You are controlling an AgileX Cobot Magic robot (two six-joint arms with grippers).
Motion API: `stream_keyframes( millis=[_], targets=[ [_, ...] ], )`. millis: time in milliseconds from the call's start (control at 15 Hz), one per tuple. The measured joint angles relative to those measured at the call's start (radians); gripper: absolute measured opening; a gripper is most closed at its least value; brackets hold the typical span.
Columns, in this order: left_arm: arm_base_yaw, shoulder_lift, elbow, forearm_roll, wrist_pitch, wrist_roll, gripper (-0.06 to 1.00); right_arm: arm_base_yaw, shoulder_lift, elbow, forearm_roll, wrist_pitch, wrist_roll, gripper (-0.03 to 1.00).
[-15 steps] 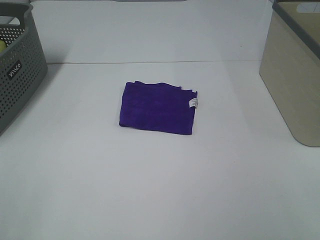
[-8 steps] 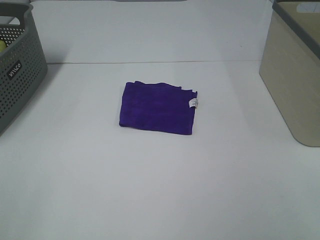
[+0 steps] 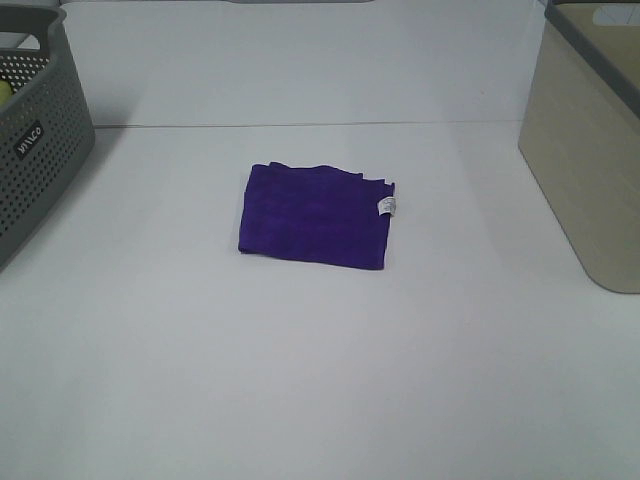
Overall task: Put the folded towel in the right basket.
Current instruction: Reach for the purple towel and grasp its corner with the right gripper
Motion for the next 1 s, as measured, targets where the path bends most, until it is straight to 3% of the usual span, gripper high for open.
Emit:
stream_keyframes(
  millis=[200,400,733,1000],
  targets=[
    [0.0,0.0,0.0,0.0,0.0,0.0,0.99,0.0,0.003,0.0,0.0,0.001,0.0,0.98],
    [0.0,0.0,0.0,0.0,0.0,0.0,0.99,0.0,0.176,-0.037,0.024,0.015,0.0,0.98],
    [0.0,0.0,0.0,0.0,0.0,0.0,0.99,0.0,0.714,-0.304,0.059,0.019,0.0,0.98],
    [0.0,0.0,0.0,0.0,0.0,0.0,0.99,0.0,0.962,-0.482,0.12,0.028,-0.005,0.98]
  ],
)
